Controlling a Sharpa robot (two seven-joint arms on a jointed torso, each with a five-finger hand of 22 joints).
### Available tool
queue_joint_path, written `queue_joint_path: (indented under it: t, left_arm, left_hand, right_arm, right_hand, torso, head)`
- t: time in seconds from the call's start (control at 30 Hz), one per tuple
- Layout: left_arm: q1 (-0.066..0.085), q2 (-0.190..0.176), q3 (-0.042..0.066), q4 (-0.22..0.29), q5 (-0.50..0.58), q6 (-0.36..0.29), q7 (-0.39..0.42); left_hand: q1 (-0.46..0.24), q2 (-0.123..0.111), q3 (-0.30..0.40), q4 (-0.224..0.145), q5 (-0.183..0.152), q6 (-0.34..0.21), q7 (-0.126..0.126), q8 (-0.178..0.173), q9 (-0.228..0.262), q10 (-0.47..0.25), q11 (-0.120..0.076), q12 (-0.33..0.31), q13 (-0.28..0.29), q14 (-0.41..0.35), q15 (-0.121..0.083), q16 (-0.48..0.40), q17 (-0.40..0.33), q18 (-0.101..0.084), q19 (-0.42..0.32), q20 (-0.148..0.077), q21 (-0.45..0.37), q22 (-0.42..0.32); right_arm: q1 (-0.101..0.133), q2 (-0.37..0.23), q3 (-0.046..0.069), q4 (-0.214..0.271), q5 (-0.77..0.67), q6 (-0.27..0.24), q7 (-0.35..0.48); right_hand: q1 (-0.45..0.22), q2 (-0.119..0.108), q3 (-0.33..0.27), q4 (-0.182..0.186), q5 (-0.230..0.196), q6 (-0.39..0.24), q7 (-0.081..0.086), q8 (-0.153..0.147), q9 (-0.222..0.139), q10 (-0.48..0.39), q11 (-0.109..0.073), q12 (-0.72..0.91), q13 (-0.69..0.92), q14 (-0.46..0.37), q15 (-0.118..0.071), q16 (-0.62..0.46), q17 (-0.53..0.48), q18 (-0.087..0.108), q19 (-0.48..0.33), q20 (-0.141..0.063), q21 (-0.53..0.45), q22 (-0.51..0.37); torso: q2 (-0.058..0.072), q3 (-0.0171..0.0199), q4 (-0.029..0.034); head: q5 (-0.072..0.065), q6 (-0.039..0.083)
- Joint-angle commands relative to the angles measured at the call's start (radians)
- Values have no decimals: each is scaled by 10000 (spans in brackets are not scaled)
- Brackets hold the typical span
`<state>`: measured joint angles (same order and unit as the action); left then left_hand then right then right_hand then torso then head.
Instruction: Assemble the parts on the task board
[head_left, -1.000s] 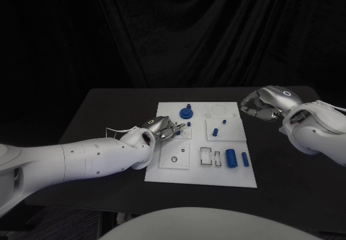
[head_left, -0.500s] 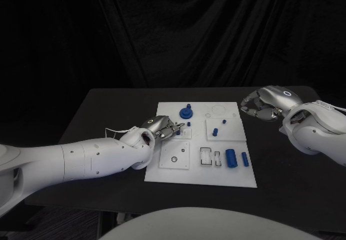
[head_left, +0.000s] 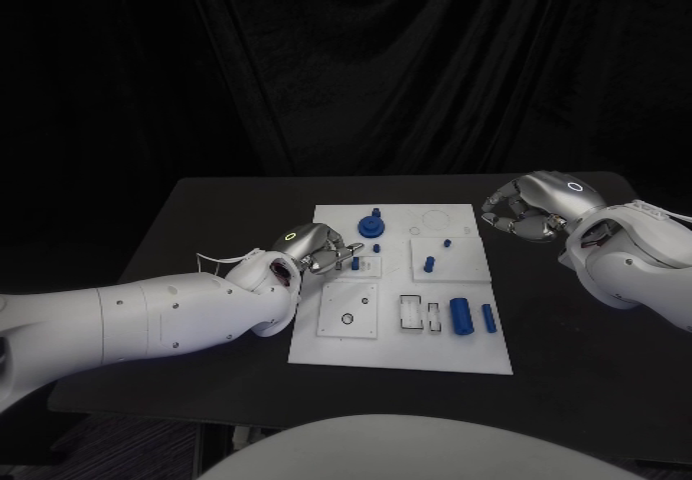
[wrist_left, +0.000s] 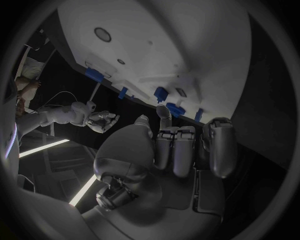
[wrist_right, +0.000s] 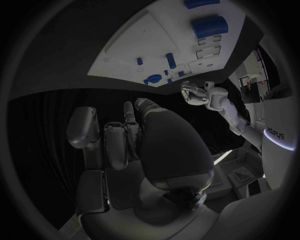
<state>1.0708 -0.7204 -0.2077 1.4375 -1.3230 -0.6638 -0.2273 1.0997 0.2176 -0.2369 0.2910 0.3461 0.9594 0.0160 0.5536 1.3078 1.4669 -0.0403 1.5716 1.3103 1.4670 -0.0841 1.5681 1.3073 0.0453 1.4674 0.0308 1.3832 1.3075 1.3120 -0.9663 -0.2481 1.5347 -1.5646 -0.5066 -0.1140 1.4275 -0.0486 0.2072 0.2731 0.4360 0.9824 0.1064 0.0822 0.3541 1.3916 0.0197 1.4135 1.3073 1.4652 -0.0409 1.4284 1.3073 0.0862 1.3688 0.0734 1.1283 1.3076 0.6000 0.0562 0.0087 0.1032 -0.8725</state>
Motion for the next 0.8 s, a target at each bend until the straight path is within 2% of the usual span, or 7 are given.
queue_joint_path:
  t: [0.03,0.13,0.2,0.27,0.37,0.53,0.8]
  left_arm:
    - [593,-201,50,289,45,-322,395]
    - [1176,-356,53,398,45,48,404]
    - [1553,-434,49,380,45,520,350]
    - [1839,-467,42,290,45,1062,220]
    - [2187,-424,25,1,45,2151,-166]
    - [2408,-169,-1,-583,45,3506,-858]
    - [2474,462,-32,-1502,45,4601,-1373]
  left_hand:
    - [289,-86,-18,-33,16,-5,2,84,418,1039,-59,-8,2605,1038,-50,26,2635,-29,171,-67,108,2076]
    - [494,-161,1,-44,-4,-49,4,59,407,1039,-57,-8,2605,1038,-45,26,2635,-39,191,-66,156,2090]
    - [664,-199,33,-42,-10,-227,16,-136,365,1039,-50,-8,2605,1038,-42,26,2635,-47,202,-61,189,2100]
    - [1051,-281,125,-87,4,-560,42,-465,298,1039,-28,-8,2605,1038,-25,26,2635,-72,247,-51,298,2133]
    - [1350,-352,211,-71,-149,-788,91,-639,268,1039,6,-8,2605,1038,0,26,2635,-76,247,-29,314,2136]
    - [1616,-449,299,-45,-447,-1047,204,-947,231,1039,93,-8,2605,1038,66,26,2635,-82,254,22,343,2142]
    - [1249,-422,161,1,-1091,-1032,317,-1227,246,1039,195,-8,2605,1038,155,26,2635,-99,301,108,428,2164]
  right_arm:
    - [-19,-39,8,42,-35,-225,1]
    - [-18,-51,9,59,-35,-317,73]
    - [-17,-31,9,55,-35,-353,109]
    - [-16,-7,9,49,-35,-369,131]
    - [-14,37,10,45,15,-382,178]
    - [-13,104,10,39,82,-363,235]
    - [-14,114,10,42,111,-247,255]
  right_hand:
    - [-14,-57,55,-13,51,68,5,-35,-8,14,16,-18,924,483,35,-11,1759,43,-46,3,-15,1418]
    - [-14,-58,56,-13,51,69,4,-34,-8,22,15,-10,932,487,35,-2,1764,37,-32,3,13,1426]
    - [-14,-58,56,-13,51,69,4,-34,-8,22,15,-10,932,487,35,-2,1764,37,-32,3,13,1426]
    - [-14,-60,58,-13,52,70,4,-34,-8,28,13,-5,937,492,35,9,1771,33,-20,3,37,1433]
    - [-15,-60,58,-13,52,71,4,-33,-8,37,12,3,945,496,35,19,1778,30,-13,3,51,1437]
    - [-18,-58,62,-10,52,69,3,-35,-9,60,7,24,967,510,33,52,1798,20,11,3,99,1451]
    - [-20,-57,64,-8,52,69,3,-35,-10,71,6,33,977,513,33,61,1803,17,18,3,113,1455]
  torso:
    - [-9,-7,12]
    - [-2,-14,13]
    - [-3,-12,4]
    - [-9,-2,-25]
    - [7,19,-43]
    - [98,-16,-4]
    - [214,-51,-26]
  head:
    - [-22,-1]
    - [-9,-1]
    - [13,-1]
    - [57,-1]
    - [101,-1]
    - [95,-1]
    - [59,-1]
